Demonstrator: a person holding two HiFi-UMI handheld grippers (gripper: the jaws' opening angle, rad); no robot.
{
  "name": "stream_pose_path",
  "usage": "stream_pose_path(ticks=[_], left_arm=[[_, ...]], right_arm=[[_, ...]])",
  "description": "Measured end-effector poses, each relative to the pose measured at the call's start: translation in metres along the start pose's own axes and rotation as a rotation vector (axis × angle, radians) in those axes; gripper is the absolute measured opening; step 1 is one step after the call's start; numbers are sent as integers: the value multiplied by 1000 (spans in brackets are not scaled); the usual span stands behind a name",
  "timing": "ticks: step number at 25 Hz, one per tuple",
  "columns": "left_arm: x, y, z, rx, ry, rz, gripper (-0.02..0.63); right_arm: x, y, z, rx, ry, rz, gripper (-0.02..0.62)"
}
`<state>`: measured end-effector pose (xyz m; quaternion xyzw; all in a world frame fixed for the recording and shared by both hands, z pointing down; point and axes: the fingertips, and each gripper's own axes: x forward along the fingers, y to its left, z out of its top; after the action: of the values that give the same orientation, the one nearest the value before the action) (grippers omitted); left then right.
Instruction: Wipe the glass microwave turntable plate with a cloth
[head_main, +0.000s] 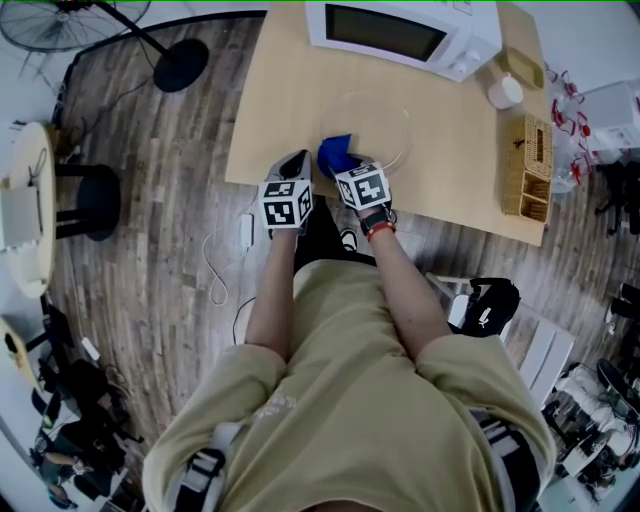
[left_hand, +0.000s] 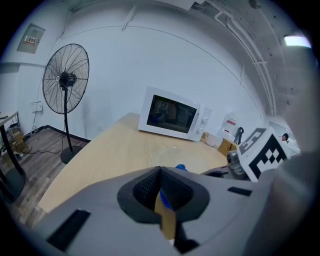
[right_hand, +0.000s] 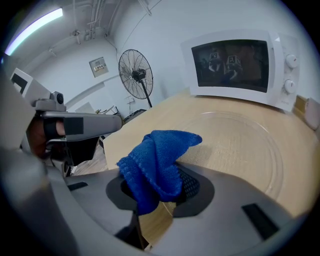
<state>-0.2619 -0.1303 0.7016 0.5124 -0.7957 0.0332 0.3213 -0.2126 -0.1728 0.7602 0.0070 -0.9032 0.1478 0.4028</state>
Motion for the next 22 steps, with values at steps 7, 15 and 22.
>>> stream_pose_path(ticks=[7, 15, 22], left_arm=[[6, -8, 3, 13, 4, -15, 17], [10, -18, 3, 31, 15, -28, 17], [16, -33, 4, 52, 23, -46, 17]], right_arm=[[-3, 0, -2, -6, 14, 6, 135], [-11, -11, -8, 14, 22, -6, 135], [-20, -22, -15, 10, 24, -26, 135]])
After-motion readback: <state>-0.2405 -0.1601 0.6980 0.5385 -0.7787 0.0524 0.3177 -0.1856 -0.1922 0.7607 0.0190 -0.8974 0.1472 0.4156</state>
